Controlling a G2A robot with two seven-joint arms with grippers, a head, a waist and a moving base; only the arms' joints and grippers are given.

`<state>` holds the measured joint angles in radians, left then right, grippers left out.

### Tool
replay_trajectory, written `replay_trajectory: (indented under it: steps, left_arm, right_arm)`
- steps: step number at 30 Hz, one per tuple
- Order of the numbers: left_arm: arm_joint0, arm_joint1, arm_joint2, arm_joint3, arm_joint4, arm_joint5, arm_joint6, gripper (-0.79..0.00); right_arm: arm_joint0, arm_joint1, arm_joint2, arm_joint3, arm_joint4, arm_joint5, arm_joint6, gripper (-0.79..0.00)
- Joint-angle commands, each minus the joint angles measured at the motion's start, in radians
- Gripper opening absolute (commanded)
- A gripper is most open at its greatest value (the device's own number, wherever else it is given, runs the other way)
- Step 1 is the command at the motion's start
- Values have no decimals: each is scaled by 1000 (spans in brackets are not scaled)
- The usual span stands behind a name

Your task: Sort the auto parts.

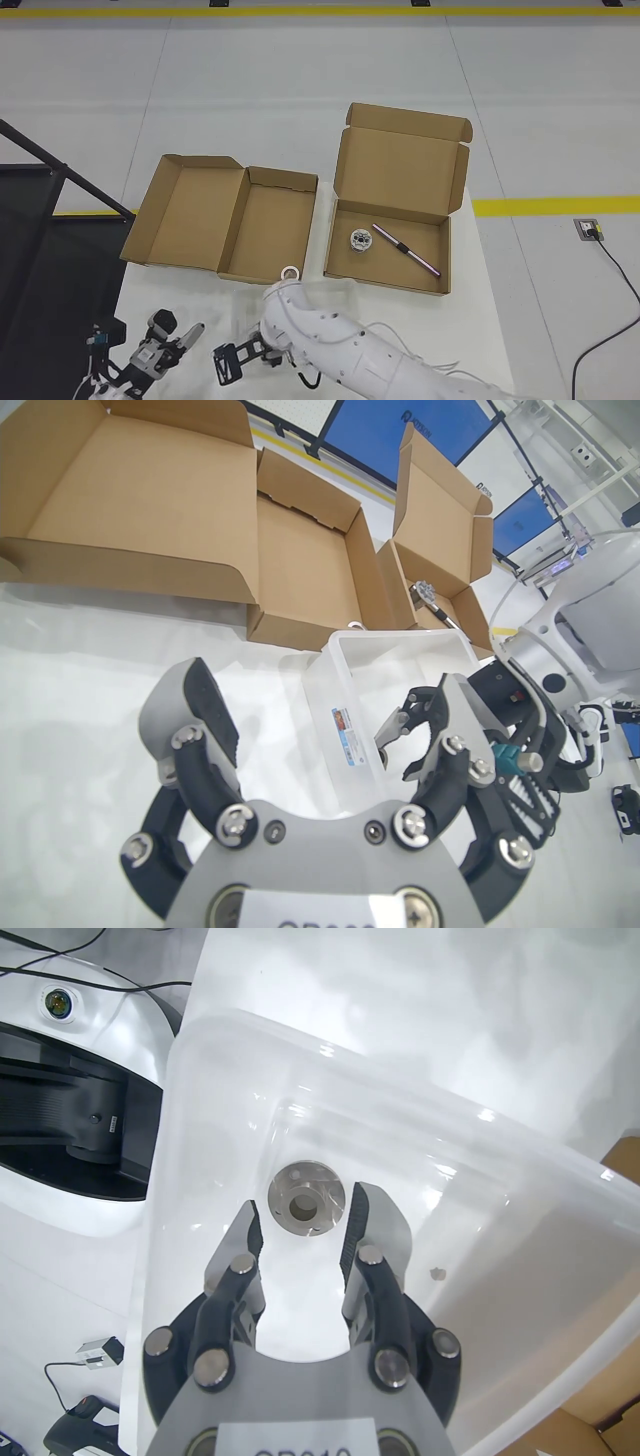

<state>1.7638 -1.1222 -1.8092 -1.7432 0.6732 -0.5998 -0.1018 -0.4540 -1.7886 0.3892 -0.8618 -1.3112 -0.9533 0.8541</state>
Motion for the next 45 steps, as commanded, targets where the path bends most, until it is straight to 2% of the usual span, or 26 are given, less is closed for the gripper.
replay_trajectory:
  steps: [1,10,18,40,45]
  left_arm:
    - [0,0,1,-1,-1,1,-2,0]
    - [3,0,2,-2,0,-2,1,0]
    - [3,0,0,-2,-4,-5,-1,0]
    - [2,2,1,-3,-27,-11,-20,0]
    - [2,2,0,-3,-32,-14,-24,0]
  right_arm:
    - [2,-10,-12,16,-7,14,3,-391]
    - [1,-55,-52,68,-45,120,42,-434]
    - [0,-86,-67,103,-56,151,61,-459]
    - [-20,-115,-55,146,-87,201,88,-505]
    - [-24,-118,-43,153,-88,223,105,-659]
